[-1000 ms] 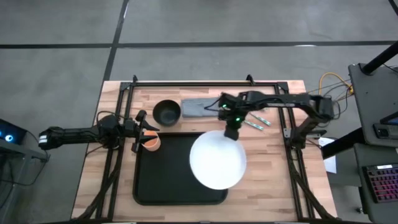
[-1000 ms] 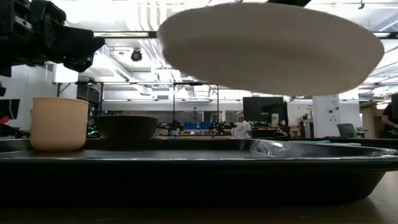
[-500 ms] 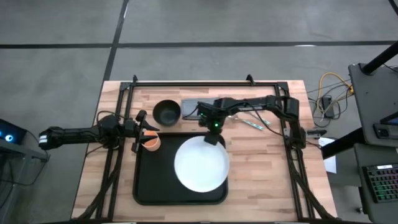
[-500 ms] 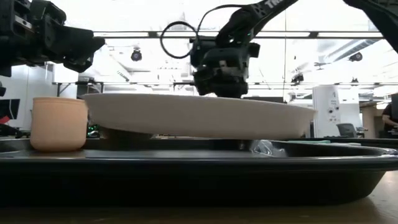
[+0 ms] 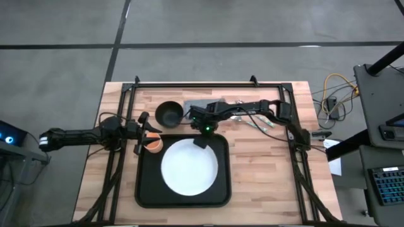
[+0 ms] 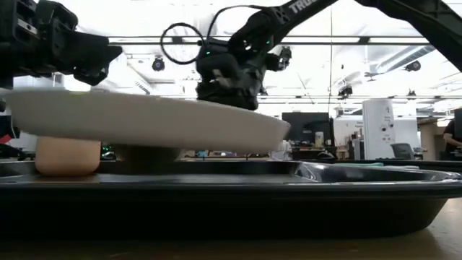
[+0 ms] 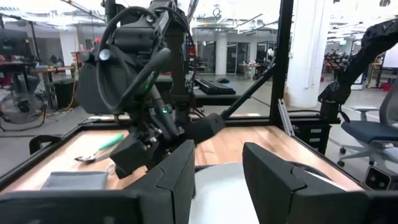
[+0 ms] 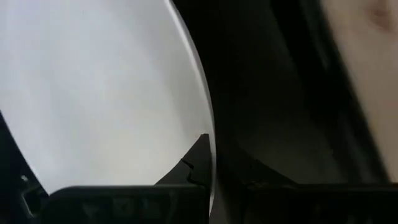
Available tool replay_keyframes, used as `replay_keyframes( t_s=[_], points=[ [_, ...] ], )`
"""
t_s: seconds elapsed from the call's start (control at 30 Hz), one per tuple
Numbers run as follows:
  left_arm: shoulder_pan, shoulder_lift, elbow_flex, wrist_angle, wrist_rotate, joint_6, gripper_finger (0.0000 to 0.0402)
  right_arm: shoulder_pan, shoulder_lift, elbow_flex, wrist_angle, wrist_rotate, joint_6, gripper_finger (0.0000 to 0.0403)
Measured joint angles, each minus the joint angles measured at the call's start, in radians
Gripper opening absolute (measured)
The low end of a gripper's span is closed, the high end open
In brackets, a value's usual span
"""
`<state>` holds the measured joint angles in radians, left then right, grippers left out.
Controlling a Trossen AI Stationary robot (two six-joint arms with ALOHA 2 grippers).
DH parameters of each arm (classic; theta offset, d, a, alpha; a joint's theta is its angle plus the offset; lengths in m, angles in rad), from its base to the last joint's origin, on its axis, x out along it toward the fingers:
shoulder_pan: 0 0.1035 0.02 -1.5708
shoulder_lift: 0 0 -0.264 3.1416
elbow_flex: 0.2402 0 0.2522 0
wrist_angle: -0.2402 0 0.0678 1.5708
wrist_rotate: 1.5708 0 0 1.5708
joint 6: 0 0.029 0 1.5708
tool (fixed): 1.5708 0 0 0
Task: Set up tray
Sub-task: Put the white plate on the black tray to the bottom right of the light orange mug
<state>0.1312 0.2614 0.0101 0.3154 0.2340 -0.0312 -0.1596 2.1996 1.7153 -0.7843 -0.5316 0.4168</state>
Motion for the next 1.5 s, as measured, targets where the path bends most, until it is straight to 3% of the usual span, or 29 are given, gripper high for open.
replay_keyframes(
  t_s=[0.57,0.87,1.3,1.5],
  points=[
    [0.0,0.09,0.0,0.001,0.0,-0.016,0.0119,0.089,0.268,0.426,-0.052,0.031,0.183,0.0008],
    [0.0,0.093,0.0,-0.003,0.0,-0.016,0.0118,0.099,0.372,0.584,-0.082,0.051,0.22,0.0009],
    [0.0,0.094,0.0,-0.025,0.001,-0.017,0.0118,0.108,0.407,0.62,-0.126,0.02,0.22,0.0009],
    [0.0,0.092,0.001,-0.038,0.001,-0.017,0.0119,0.111,0.407,0.62,-0.125,0.0,0.204,0.0028]
  ],
)
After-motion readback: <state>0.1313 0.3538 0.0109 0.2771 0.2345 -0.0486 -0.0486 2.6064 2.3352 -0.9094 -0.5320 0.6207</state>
